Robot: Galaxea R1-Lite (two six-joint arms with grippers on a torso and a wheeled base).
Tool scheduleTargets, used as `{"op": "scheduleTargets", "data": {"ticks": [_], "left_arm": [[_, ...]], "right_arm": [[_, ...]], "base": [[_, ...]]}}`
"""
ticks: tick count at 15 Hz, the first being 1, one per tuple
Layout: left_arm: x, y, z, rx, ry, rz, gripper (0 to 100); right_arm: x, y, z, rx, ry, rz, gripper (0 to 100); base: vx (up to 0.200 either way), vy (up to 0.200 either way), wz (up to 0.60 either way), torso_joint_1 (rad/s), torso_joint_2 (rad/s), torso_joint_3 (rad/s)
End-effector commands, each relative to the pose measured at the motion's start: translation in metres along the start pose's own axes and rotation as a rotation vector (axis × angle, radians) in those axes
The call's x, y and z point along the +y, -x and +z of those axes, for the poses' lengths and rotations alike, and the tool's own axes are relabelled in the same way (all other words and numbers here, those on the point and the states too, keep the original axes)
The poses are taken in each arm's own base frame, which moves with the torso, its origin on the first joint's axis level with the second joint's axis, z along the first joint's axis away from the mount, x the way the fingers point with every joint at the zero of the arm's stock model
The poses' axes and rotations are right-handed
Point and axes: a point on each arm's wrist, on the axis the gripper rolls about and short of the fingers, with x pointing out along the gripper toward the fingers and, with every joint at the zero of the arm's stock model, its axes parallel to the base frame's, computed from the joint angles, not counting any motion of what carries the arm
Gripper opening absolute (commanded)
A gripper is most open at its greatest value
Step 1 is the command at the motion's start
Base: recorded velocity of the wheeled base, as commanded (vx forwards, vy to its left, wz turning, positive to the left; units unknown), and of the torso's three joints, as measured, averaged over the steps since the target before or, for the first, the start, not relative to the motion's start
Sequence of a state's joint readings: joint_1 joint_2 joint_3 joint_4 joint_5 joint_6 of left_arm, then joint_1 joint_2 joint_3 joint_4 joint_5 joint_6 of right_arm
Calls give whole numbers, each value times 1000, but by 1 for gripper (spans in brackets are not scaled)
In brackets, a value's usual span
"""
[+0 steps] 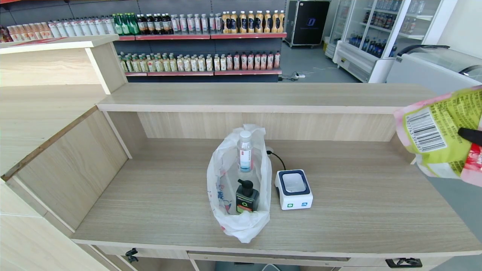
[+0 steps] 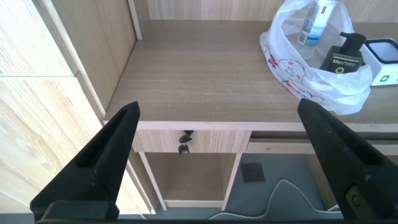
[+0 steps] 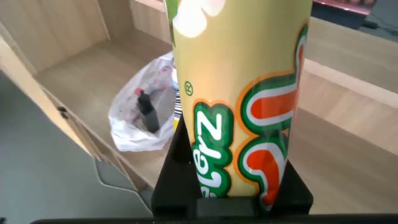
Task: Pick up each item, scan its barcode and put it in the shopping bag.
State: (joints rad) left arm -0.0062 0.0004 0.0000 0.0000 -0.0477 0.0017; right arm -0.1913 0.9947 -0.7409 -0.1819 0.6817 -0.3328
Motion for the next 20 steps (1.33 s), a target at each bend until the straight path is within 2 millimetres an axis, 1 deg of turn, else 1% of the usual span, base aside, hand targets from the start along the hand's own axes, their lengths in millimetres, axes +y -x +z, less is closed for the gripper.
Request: {"op": "scheduleTargets", "data": {"ticks": [1, 3, 5, 6, 7, 8, 9, 11, 12, 14, 17, 18, 20], "left_arm": [[0, 0, 0, 1, 0, 0, 100], [0, 0, 0, 1, 0, 0, 100], [0, 0, 0, 1, 0, 0, 100], [0, 0, 0, 1, 0, 0, 100], [0, 0, 0, 1, 0, 0, 100], [0, 0, 0, 1, 0, 0, 100], [0, 0, 0, 1, 0, 0, 100], [0, 0, 0, 1, 0, 0, 100], [0, 0, 0, 1, 0, 0, 100], [0, 0, 0, 1, 0, 0, 100], [0, 0, 0, 1, 0, 0, 100], [0, 0, 0, 1, 0, 0, 100], [0, 0, 0, 1, 0, 0, 100]], "right_arm": [[-19, -9, -19, 100, -29, -109, 0], [-30, -6, -23, 129, -10, -184, 0], [-35, -11, -30, 160, 21, -183, 0], [-41, -17, -36, 186, 44, -176, 0], [-46, -22, -42, 227, 105, -195, 0], [-47, -25, -46, 247, 140, -188, 0], [-50, -32, -56, 262, 183, -163, 0], [-54, -45, -67, 260, 272, -129, 0], [-58, -54, -79, 260, 340, -103, 0], [-62, -63, -96, 258, 433, -31, 0], [-66, -64, -120, 209, 541, 113, 0], [-72, -67, -132, 193, 617, 162, 0], [-82, -78, -141, 169, 654, 200, 0]], "base": [[0, 0, 0, 0, 0, 0], [0, 0, 0, 0, 0, 0], [0, 0, 0, 0, 0, 0], [0, 0, 600, 2, 2, 7], [0, 0, 600, 2, 2, -2], [0, 0, 600, -2, 7, 2], [0, 0, 600, -2, 2, 2], [0, 0, 600, 10, 7, 5], [0, 0, 600, 7, -2, 2], [0, 0, 0, 0, 0, 0], [0, 0, 0, 0, 0, 0], [0, 0, 0, 0, 0, 0], [0, 0, 0, 0, 0, 0]]}}
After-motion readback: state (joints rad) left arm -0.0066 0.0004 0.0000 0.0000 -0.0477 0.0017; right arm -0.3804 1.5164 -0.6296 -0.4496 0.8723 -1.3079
